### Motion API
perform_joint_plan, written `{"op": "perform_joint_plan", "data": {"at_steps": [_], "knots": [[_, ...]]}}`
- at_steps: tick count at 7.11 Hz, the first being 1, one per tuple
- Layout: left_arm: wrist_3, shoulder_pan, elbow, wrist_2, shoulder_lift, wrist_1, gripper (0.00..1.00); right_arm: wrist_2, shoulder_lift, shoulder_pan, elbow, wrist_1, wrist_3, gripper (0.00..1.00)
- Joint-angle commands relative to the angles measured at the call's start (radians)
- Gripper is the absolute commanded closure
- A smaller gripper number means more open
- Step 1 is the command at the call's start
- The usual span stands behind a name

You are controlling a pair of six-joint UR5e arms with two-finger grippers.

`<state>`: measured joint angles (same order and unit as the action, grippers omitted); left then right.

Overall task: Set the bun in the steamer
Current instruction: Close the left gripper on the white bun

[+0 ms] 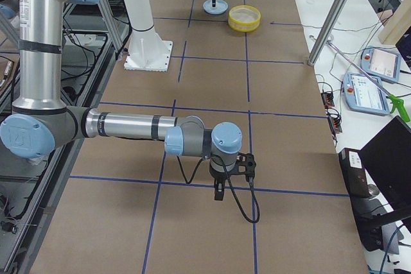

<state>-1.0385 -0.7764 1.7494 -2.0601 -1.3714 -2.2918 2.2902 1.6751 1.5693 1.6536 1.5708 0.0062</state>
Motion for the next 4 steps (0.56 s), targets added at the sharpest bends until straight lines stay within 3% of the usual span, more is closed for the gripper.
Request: {"op": "perform_joint_plan", "data": {"at_steps": [1,4], "knots": [[0.0,-0.009,0.037,-0.002,0.0,0.0,0.65,0.0,0.0,0.0,0.0,0.0,0.0,0.0],[-0.002,-0.139,0.162,-0.017,-0.026,-0.002,0.64,0.0,0.0,0.0,0.0,0.0,0.0,0.0]]}}
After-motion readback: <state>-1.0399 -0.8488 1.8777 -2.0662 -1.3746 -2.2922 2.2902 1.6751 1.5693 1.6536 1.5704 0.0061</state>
